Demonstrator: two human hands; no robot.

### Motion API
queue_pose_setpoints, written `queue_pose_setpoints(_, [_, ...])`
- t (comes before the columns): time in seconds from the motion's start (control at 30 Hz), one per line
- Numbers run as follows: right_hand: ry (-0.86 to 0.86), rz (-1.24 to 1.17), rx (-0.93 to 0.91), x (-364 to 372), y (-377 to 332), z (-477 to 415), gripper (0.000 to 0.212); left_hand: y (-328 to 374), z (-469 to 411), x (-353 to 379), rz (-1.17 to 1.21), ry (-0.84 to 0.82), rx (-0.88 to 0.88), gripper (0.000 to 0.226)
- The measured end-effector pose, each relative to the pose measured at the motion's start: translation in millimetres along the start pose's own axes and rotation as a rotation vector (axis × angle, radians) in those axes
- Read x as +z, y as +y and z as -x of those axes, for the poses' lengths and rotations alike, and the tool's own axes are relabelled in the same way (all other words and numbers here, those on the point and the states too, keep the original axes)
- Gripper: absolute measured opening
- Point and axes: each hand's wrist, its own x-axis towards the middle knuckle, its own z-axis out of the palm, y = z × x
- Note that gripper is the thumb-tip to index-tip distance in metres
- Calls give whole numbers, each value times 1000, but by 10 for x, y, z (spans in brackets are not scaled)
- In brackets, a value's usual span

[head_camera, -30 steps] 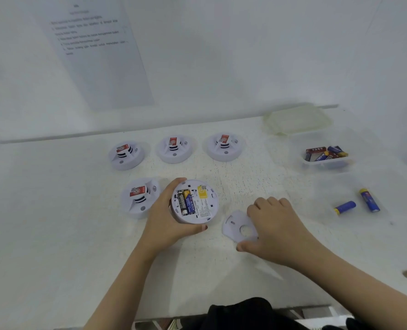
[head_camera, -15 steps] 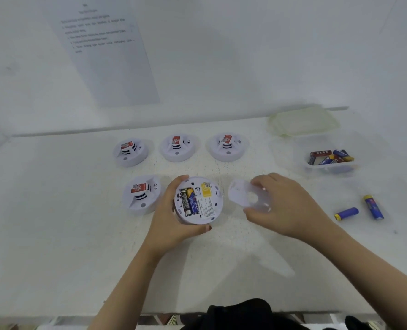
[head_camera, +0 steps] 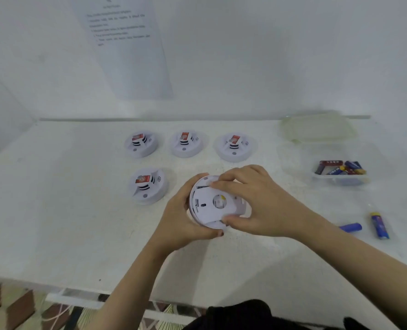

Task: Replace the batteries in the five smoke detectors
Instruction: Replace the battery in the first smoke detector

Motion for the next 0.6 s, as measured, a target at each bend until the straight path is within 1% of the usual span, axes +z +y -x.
queue_pose_setpoints(0.2, [-30, -15, -11, -34, 27, 26, 59, 37, 0, 49, -27, -3, -24, 96])
queue_pose_setpoints(0.47, [28, 3, -19, -67, -33, 57, 61, 154, 41, 115, -13, 13, -16, 95])
queue_pose_setpoints(0.6, [76, 3, -12, -83, -42, 57, 57, 222, 65, 152, -26, 17, 1, 95])
